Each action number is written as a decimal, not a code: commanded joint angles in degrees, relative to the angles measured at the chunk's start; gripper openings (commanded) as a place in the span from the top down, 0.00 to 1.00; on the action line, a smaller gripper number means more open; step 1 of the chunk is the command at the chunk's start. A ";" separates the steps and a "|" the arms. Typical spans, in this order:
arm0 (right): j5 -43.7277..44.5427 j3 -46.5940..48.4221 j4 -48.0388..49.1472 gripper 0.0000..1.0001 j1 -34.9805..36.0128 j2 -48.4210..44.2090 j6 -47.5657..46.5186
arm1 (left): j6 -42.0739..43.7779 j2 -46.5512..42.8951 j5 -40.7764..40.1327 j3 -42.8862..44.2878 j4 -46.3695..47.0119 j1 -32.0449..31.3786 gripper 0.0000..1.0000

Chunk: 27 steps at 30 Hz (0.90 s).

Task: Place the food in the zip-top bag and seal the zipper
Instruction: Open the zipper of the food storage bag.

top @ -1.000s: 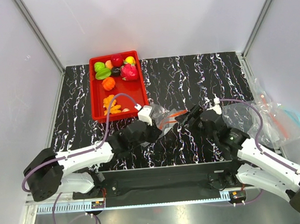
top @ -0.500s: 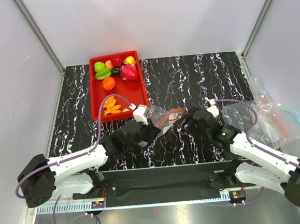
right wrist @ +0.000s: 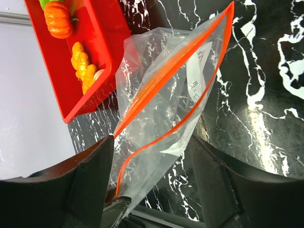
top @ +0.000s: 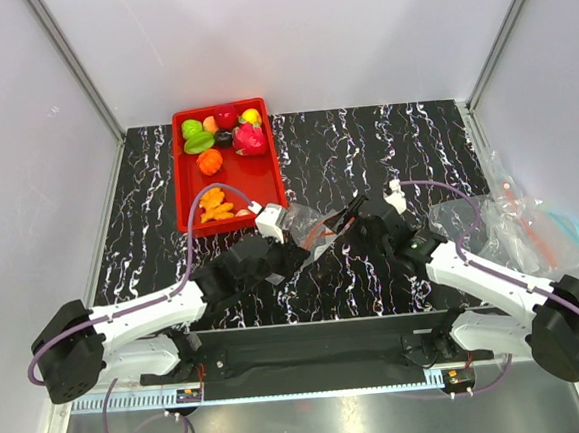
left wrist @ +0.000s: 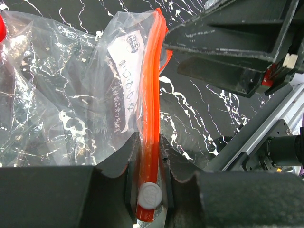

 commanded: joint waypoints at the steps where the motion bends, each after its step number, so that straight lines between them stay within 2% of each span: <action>1: -0.75 2.74 3.23 0.30 0.52 1.77 0.59 | 0.06 -2.56 0.39 -0.85 4.77 0.02 0.95; 5: -2.50 3.45 3.58 0.38 0.52 4.06 0.68 | 0.84 -3.09 -1.10 -0.41 3.37 0.11 0.95; 16: -0.14 -0.24 2.97 0.39 0.52 -0.86 1.47 | 0.94 -3.09 -1.90 -0.58 3.01 0.11 0.97; 27: -1.72 2.66 4.11 0.42 0.60 5.64 0.77 | 0.93 -4.50 -1.20 -1.02 3.62 0.28 0.97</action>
